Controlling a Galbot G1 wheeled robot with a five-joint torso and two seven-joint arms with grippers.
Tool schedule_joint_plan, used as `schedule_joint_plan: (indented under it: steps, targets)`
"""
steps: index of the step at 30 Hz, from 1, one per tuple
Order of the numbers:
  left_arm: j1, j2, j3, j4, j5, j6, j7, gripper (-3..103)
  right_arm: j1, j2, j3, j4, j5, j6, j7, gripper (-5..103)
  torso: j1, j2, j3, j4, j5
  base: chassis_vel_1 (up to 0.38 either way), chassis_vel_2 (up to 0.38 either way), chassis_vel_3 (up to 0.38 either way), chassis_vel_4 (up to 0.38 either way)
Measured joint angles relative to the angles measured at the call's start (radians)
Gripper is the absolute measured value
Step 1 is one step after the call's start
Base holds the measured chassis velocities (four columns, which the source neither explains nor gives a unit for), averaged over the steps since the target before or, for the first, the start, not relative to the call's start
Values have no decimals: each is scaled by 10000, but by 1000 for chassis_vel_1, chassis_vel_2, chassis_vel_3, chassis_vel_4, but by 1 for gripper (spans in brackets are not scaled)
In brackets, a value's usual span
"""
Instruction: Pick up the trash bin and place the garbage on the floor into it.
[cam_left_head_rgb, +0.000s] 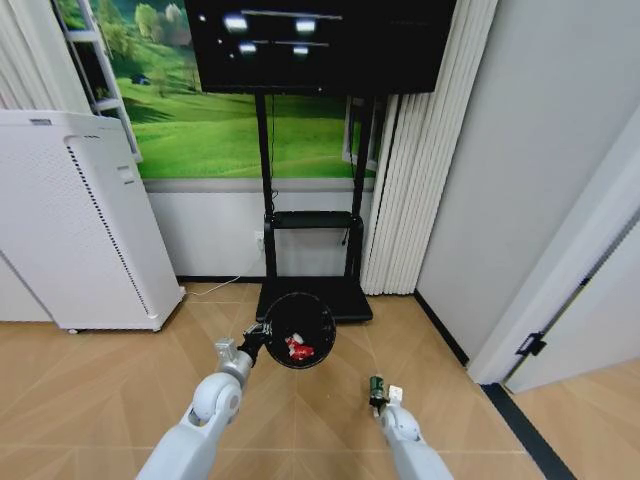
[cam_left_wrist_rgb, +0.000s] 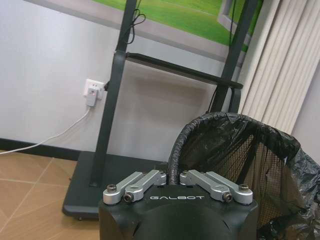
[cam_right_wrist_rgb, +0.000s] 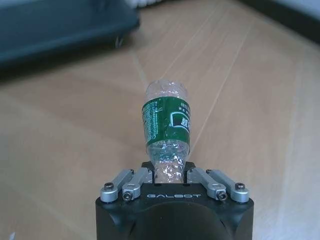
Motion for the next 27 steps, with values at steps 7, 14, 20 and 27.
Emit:
schedule_joint_plan:
  steps: [7,14,20,27]
  targets:
    - [302,-152,-444,122,223,-181,54,6,-1026,-411,1167,1929,832,-285,38,25,-1,0,-2,-2,2,0,0,0,0]
    - [102,-554,-242,930,482,-271,-450,6,-1220,-416,2265,4673,1913,-1003,109,25,0,0,0,-1,-1,0,0,0,0]
    - [-413,-655,256,1706,502,-211,-629,6,-1451,-363,1890,7024,2436,-1696,118,25,0,0,0,1,-1,0,0,0,0]
    - [-952,-1156,553,2377,725,-187,-377,6,-1868,-111,461,8459,2116,-2133,-57,25,0,1,1,-1,0,0,0,0,0]
